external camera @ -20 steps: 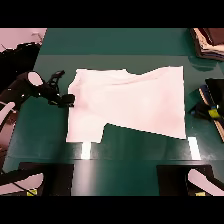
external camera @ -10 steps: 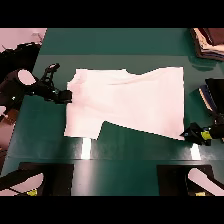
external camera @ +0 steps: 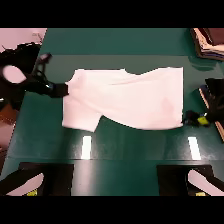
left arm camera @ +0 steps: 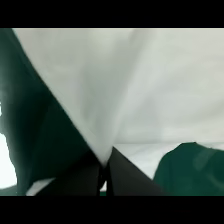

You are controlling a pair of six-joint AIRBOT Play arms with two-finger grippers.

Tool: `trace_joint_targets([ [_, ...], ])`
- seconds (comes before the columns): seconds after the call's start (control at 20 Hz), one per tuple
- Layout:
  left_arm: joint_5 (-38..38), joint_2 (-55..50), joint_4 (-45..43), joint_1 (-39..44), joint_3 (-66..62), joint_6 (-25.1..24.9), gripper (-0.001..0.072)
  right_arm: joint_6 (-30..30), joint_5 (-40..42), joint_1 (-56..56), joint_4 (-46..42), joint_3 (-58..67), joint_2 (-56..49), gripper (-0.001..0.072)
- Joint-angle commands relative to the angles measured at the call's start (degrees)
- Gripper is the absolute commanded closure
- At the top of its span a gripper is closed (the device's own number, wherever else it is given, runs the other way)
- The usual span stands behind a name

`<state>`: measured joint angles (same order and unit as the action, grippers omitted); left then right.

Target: Fold the shirts.

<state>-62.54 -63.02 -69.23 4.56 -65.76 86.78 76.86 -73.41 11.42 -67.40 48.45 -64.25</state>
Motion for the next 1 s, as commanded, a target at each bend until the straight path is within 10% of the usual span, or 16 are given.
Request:
trace_joint_targets([
  [0.0, 0.26, 8.13, -3.13, -0.07, -9.03, 0.33, 0.0684, 0.04, -2.89, -4.85, 0.35, 16.52, 0.61, 0.0695],
  [0.6, 0.09, 16.20, -5.31, -0.07, -53.70, 3.13, 0.0685, 0.04, 9.53, 1.11, -1.66, 58.25, 18.84, 0.0697],
  [0.95, 2.56, 15.61, -3.54, -0.07, -53.59, 4.31, 0.0685, 0.55, 2.75, 7.69, -1.09, 63.36, 15.21, 0.0698],
])
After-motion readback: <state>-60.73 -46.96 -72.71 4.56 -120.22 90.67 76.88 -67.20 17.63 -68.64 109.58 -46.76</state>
